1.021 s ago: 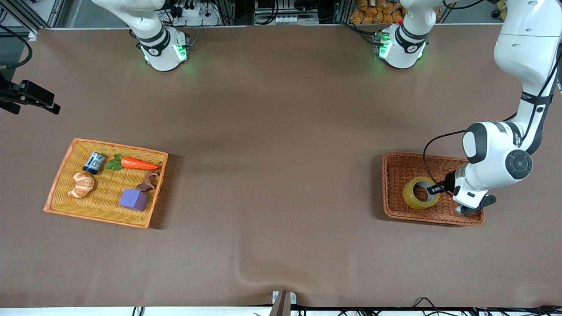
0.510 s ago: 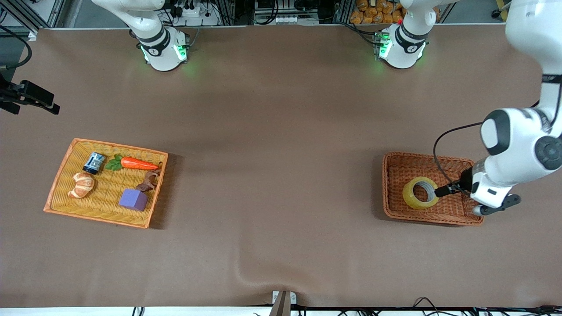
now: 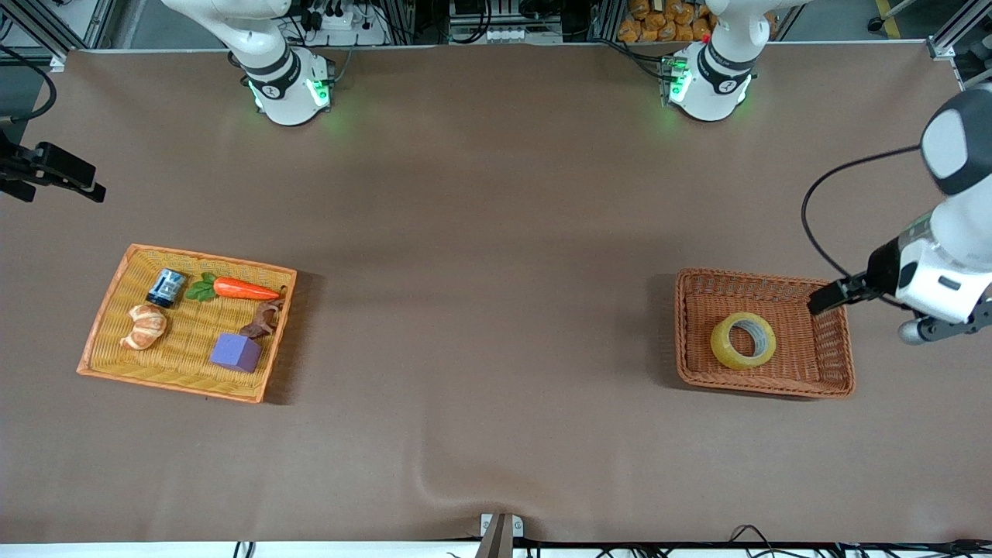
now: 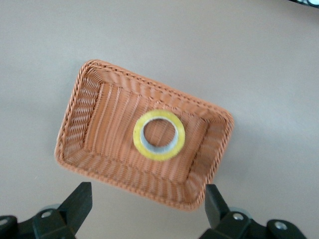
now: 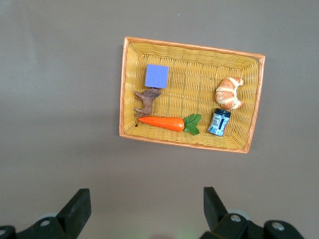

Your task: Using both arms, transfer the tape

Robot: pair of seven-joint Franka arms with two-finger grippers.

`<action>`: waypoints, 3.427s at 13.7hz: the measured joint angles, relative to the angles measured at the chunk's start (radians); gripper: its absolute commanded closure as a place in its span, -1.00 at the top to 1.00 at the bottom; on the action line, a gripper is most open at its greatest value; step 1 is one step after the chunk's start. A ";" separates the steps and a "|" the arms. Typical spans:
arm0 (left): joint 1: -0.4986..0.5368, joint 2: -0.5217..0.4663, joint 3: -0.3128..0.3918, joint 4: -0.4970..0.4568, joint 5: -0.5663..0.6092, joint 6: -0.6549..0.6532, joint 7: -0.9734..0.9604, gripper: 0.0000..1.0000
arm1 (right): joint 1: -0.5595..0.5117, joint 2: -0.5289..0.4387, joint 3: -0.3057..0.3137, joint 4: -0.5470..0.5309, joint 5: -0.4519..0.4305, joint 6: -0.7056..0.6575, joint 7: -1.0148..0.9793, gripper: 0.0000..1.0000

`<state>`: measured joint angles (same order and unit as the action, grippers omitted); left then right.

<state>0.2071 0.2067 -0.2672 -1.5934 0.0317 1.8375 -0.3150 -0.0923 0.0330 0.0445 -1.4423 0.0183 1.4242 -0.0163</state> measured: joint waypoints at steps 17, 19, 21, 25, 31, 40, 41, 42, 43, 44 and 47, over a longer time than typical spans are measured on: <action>-0.004 -0.142 0.009 0.057 0.029 -0.179 0.134 1.00 | 0.001 0.000 0.012 0.000 0.000 0.000 0.000 1.00; -0.092 -0.150 0.100 0.057 0.029 -0.191 0.139 1.00 | 0.001 0.000 0.012 0.000 0.000 0.000 0.000 1.00; -0.194 -0.151 0.197 0.057 0.029 -0.195 0.139 1.00 | -0.001 0.000 0.005 0.000 0.000 0.000 0.000 1.00; -0.257 -0.160 0.233 0.054 0.026 -0.199 0.139 1.00 | -0.002 0.000 0.002 0.000 0.000 0.000 0.000 1.00; -0.262 -0.213 0.235 -0.019 -0.009 -0.191 0.139 1.00 | -0.002 0.000 0.002 0.000 0.000 0.000 0.000 1.00; -0.257 -0.252 0.254 -0.054 -0.024 -0.179 0.257 1.00 | -0.002 0.000 0.004 0.001 0.000 0.000 0.000 1.00; -0.257 -0.251 0.254 -0.049 -0.024 -0.180 0.257 1.00 | -0.002 0.000 0.004 0.003 0.000 0.000 0.000 1.00; -0.257 -0.248 0.254 -0.039 -0.024 -0.183 0.257 1.00 | -0.002 0.000 0.004 0.007 0.000 0.000 0.000 1.00; -0.257 -0.244 0.254 -0.030 -0.024 -0.186 0.257 1.00 | -0.002 0.000 0.004 0.010 0.000 -0.001 0.000 1.00; -0.257 -0.240 0.254 -0.025 -0.024 -0.188 0.257 1.00 | -0.002 0.000 0.004 0.013 0.000 -0.001 0.000 1.00; -0.258 -0.234 0.254 -0.018 -0.024 -0.190 0.257 1.00 | -0.002 0.000 0.010 0.017 0.000 -0.002 0.000 1.00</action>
